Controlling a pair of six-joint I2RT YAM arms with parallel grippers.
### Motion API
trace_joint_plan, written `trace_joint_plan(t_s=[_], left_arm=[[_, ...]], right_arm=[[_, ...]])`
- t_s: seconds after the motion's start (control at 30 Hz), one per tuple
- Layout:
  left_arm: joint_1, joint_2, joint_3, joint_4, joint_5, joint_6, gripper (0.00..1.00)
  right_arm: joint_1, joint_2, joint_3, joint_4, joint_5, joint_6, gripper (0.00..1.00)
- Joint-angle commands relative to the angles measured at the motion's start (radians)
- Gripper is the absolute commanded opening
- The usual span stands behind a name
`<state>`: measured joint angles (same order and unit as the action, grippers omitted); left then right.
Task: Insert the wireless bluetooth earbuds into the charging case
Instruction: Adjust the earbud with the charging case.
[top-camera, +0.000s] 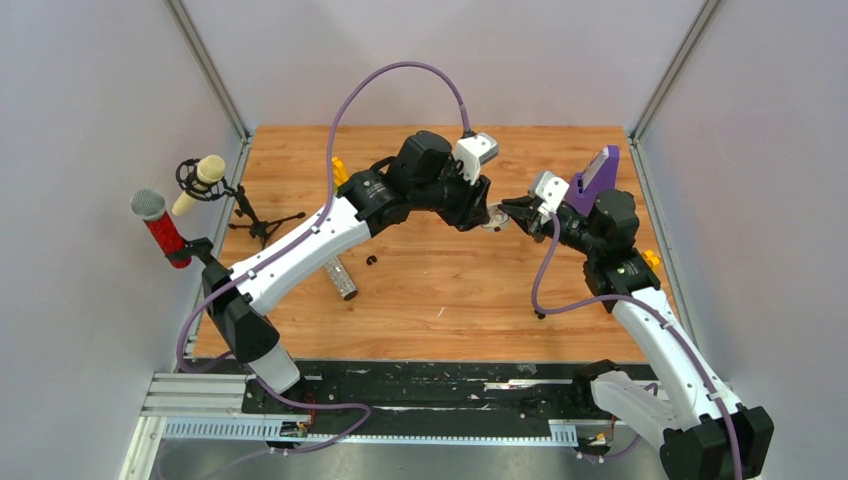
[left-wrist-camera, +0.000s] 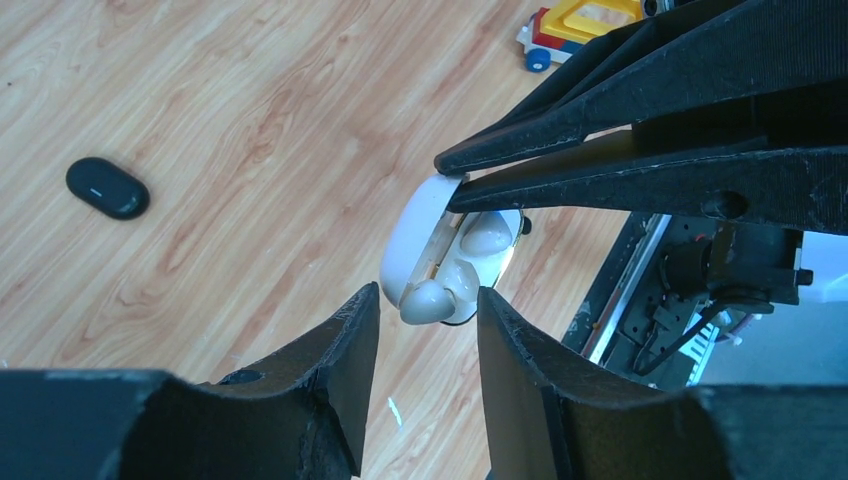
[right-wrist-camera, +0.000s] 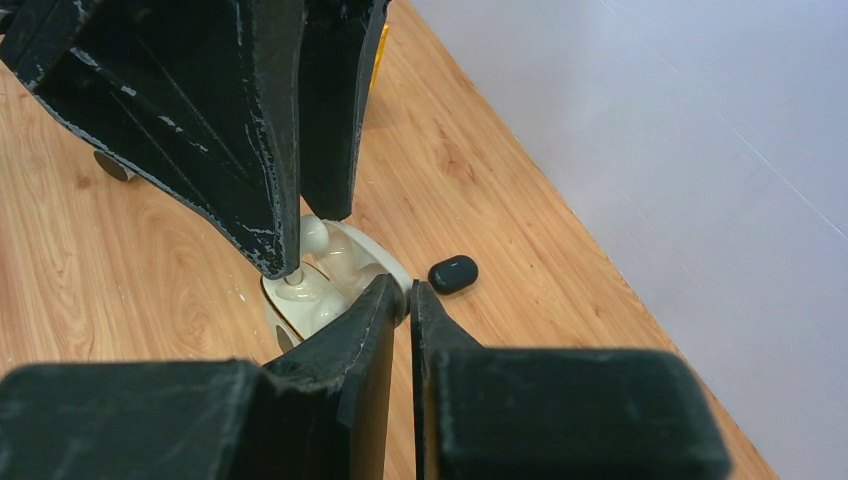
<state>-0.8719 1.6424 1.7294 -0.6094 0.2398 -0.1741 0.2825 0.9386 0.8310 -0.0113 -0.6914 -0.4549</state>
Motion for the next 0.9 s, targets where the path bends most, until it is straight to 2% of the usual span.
trace_joint_plan(t_s=[0.0, 0.5, 0.87], left_arm=[[-0.006, -0.008, 0.047, 0.022, 0.022, -0.007, 0.48], [-0.004, -0.030, 0.036, 0.010, -0.033, 0.011, 0.42], [-0.004, -0.044, 0.057, -0.002, -0.029, 0.018, 0.45]], right_arm=[[-0.005, -0.019, 0.006, 0.022, -0.019, -0.018, 0.00], [-0.005, -0.017, 0.003, 0.030, -0.004, -0.019, 0.00], [-0.004, -0.009, -0.002, 0.046, 0.025, -0.014, 0.00]])
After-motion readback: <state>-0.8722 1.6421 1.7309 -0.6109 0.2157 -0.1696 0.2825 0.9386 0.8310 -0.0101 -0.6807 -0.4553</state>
